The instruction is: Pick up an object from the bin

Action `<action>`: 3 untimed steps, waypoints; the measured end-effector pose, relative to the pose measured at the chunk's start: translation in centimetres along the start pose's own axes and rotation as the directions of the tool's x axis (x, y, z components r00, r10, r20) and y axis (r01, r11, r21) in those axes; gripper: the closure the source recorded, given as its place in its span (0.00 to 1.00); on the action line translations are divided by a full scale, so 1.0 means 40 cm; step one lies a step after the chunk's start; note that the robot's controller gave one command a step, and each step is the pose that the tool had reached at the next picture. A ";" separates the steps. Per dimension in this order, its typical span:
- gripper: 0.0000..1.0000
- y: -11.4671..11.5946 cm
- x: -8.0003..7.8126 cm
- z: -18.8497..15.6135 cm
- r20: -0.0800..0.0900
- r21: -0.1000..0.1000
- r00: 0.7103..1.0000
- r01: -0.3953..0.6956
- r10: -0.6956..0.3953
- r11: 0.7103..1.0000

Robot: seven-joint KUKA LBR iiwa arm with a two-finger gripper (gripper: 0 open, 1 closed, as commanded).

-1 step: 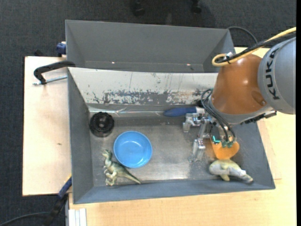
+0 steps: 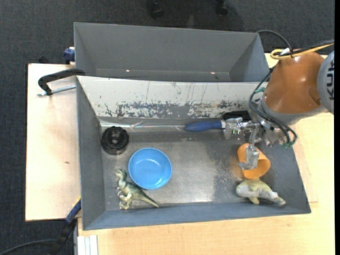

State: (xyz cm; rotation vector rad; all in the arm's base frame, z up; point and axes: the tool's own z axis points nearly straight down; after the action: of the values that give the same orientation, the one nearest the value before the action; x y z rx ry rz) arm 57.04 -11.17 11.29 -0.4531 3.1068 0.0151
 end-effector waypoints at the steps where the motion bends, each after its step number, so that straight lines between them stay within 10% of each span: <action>1: 0.00 -0.062 -0.039 0.053 0.012 -0.007 0.931 0.366 -0.365 0.931; 2: 1.00 -0.085 -0.026 0.050 -0.003 0.001 0.932 0.362 -0.362 0.932; 3: 1.00 -0.067 -0.049 -0.239 0.006 0.019 0.935 0.355 -0.355 0.935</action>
Offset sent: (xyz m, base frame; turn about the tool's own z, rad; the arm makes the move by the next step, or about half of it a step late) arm 0.0170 -0.0338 -0.0264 -0.3721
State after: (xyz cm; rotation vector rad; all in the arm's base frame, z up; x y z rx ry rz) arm 59.69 -13.28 20.84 -1.0024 2.9611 -0.0105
